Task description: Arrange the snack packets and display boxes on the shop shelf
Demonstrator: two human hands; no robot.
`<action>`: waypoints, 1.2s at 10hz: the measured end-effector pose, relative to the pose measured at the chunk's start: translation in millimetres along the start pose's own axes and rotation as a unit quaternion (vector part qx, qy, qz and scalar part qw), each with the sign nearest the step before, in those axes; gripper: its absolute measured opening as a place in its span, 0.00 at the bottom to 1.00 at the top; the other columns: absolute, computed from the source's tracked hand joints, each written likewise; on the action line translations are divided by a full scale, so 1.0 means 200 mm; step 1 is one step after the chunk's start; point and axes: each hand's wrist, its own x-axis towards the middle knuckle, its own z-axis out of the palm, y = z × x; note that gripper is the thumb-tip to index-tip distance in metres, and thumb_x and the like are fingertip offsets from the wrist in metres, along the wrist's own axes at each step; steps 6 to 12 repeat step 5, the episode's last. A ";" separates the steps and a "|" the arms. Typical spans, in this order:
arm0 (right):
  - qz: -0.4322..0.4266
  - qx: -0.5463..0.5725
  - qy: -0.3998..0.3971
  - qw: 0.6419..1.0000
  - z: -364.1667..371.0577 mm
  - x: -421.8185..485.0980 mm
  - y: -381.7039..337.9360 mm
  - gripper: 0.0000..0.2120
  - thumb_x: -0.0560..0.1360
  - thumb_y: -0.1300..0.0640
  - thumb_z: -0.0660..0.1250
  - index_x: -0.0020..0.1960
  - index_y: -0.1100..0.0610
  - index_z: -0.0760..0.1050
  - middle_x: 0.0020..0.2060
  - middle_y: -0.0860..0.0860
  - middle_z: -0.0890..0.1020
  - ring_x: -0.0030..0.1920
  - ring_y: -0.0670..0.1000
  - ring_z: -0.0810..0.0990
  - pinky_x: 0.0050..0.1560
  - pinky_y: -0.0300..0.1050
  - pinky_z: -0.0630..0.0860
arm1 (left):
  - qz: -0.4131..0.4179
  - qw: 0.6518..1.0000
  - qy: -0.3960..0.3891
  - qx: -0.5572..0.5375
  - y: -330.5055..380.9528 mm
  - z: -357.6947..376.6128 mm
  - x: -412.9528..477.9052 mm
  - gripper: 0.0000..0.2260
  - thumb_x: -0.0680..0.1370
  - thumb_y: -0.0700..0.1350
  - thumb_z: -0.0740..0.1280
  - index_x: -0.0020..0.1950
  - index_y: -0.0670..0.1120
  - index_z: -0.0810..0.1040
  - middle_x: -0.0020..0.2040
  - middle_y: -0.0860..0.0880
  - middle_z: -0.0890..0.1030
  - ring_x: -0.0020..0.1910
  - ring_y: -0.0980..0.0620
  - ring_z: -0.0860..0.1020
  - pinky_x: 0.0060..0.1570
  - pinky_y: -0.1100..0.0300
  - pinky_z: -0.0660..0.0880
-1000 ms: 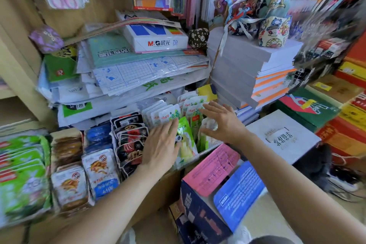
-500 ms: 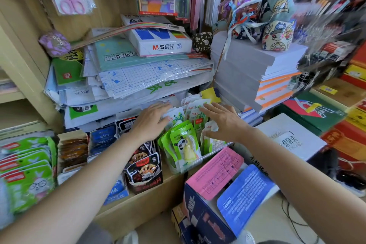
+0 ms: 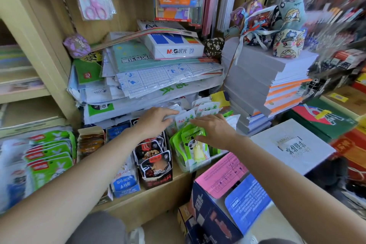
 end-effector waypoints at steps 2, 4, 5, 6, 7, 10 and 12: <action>-0.024 0.016 0.037 0.999 -0.08 -0.08 -0.12 0.22 0.76 0.46 0.71 0.68 0.51 0.77 0.62 0.50 0.82 0.61 0.56 0.79 0.63 0.54 0.69 | 0.000 1.000 0.011 0.004 -0.02 -0.15 -0.32 0.12 0.80 0.48 0.69 0.64 0.57 0.81 0.63 0.55 0.82 0.62 0.55 0.78 0.65 0.50 0.74; -0.048 0.067 -0.001 0.997 -0.21 -0.17 -0.43 0.16 0.79 0.48 0.67 0.64 0.51 0.79 0.55 0.49 0.85 0.54 0.52 0.82 0.50 0.43 0.74 | -0.050 0.999 0.021 -0.006 -0.05 -0.28 -0.74 0.09 0.80 0.50 0.69 0.59 0.56 0.84 0.53 0.62 0.84 0.53 0.64 0.80 0.58 0.58 0.78; -0.052 0.094 -0.034 0.994 -0.25 -0.20 -0.57 0.17 0.78 0.49 0.67 0.65 0.52 0.79 0.53 0.49 0.85 0.51 0.50 0.81 0.51 0.42 0.76 | -0.086 0.995 0.041 -0.012 -0.09 -0.33 -0.93 0.08 0.79 0.50 0.70 0.57 0.57 0.84 0.49 0.63 0.84 0.48 0.64 0.81 0.51 0.60 0.78; -0.052 0.094 -0.034 0.994 -0.25 -0.20 -0.57 0.17 0.78 0.49 0.67 0.65 0.52 0.79 0.53 0.49 0.85 0.51 0.50 0.81 0.51 0.42 0.76 | -0.086 0.995 0.041 -0.012 -0.09 -0.33 -0.93 0.08 0.79 0.50 0.70 0.57 0.57 0.84 0.49 0.63 0.84 0.48 0.64 0.81 0.51 0.60 0.78; -0.052 0.094 -0.034 0.994 -0.25 -0.20 -0.57 0.17 0.78 0.49 0.67 0.65 0.52 0.79 0.53 0.49 0.85 0.51 0.50 0.81 0.51 0.42 0.76 | -0.086 0.995 0.041 -0.012 -0.09 -0.33 -0.93 0.08 0.79 0.50 0.70 0.57 0.57 0.84 0.49 0.63 0.84 0.48 0.64 0.81 0.51 0.60 0.78; -0.052 0.094 -0.034 0.994 -0.25 -0.20 -0.57 0.17 0.78 0.49 0.67 0.65 0.52 0.79 0.53 0.49 0.85 0.51 0.50 0.81 0.51 0.42 0.76 | -0.086 0.995 0.041 -0.012 -0.09 -0.33 -0.93 0.08 0.79 0.50 0.70 0.57 0.57 0.84 0.49 0.63 0.84 0.48 0.64 0.81 0.51 0.60 0.78; -0.052 0.094 -0.034 0.994 -0.25 -0.20 -0.57 0.17 0.78 0.49 0.67 0.65 0.52 0.79 0.53 0.49 0.85 0.51 0.50 0.81 0.51 0.42 0.76 | -0.086 0.995 0.041 -0.012 -0.09 -0.33 -0.93 0.08 0.79 0.50 0.70 0.57 0.57 0.84 0.49 0.63 0.84 0.48 0.64 0.81 0.51 0.60 0.78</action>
